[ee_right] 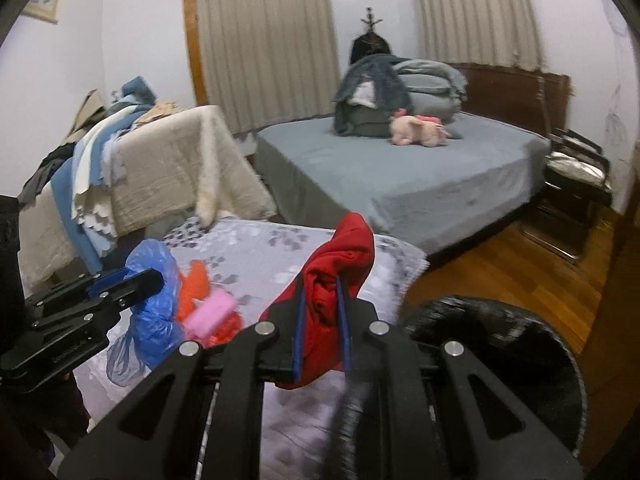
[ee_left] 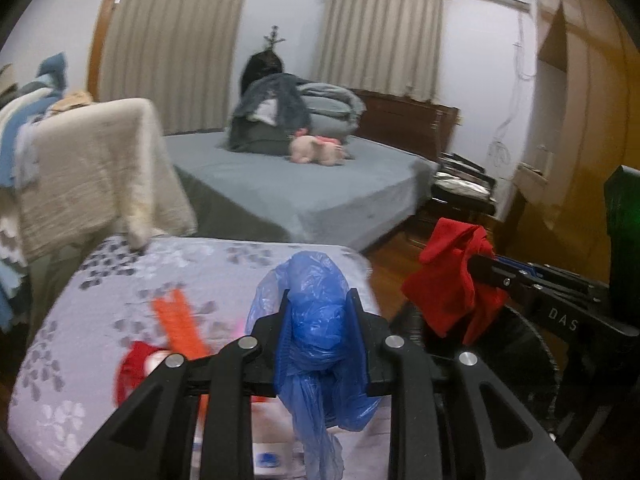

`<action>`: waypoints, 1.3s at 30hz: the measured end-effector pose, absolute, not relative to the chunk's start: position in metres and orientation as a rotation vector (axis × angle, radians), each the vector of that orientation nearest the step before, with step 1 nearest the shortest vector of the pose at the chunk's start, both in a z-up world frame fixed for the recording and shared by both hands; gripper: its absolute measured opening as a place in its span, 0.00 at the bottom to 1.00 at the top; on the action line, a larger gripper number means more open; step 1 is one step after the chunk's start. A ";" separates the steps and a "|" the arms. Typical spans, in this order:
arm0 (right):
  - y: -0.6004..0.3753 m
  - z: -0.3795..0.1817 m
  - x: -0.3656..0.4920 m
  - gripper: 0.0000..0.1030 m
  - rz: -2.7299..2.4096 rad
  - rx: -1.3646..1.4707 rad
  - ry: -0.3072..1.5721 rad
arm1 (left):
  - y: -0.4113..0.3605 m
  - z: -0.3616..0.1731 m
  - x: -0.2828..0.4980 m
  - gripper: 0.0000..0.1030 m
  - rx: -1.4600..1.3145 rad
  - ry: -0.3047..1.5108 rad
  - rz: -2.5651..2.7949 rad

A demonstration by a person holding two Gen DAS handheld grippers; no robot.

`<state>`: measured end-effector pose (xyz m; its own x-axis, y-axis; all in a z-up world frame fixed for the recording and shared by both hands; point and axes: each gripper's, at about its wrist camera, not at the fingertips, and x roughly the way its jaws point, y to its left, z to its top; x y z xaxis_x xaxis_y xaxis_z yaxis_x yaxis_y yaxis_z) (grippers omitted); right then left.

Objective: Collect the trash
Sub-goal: 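Carry both items over the black bin and open both tools to drop them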

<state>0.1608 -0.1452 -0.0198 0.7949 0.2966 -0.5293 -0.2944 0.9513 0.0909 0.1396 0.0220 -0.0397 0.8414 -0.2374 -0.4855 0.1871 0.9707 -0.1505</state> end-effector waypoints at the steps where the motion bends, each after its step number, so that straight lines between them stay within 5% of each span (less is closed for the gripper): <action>1: -0.156 -0.020 0.157 0.13 0.292 0.006 0.569 | 0.012 -0.040 0.141 0.25 -0.092 0.525 -0.243; 22: -0.288 -0.072 0.124 0.15 -0.031 0.062 0.665 | -0.150 -0.079 0.172 0.27 -0.043 0.632 -0.559; 27: -0.297 -0.088 0.120 0.29 -0.076 0.055 0.708 | -0.157 -0.089 0.169 0.57 -0.046 0.660 -0.586; 33: -0.299 -0.090 0.117 0.56 -0.104 0.054 0.702 | -0.136 -0.090 0.165 0.68 -0.042 0.656 -0.542; 37: -0.289 -0.084 0.117 0.85 -0.111 0.041 0.665 | -0.106 -0.082 0.162 0.75 -0.044 0.633 -0.464; 39: -0.280 -0.078 0.117 0.88 -0.095 0.044 0.637 | -0.085 -0.078 0.160 0.77 -0.037 0.616 -0.408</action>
<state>0.1167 -0.2803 -0.0781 0.7997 -0.0746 -0.5958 0.1018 0.9947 0.0121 0.1597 -0.0849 -0.0780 0.7394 -0.3830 -0.5537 0.3611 0.9197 -0.1540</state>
